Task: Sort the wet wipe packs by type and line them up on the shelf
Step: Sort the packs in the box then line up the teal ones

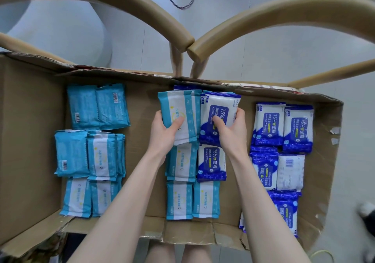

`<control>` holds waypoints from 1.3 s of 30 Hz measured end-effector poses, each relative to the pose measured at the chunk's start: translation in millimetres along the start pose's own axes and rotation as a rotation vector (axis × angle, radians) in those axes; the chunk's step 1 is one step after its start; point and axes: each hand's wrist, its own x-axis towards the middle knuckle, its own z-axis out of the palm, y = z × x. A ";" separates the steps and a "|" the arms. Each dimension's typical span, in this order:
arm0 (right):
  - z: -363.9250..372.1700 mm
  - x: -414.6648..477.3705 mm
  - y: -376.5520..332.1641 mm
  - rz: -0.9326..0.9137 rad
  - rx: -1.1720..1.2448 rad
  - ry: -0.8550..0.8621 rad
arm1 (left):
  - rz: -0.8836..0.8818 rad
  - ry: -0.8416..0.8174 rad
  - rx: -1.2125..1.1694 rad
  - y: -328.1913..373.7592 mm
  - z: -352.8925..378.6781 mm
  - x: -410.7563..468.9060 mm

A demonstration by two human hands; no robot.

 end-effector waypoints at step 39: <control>1.6 23.7 17.9 -0.020 -0.431 0.074 | -0.008 0.013 -0.053 -21.6 14.0 -19.8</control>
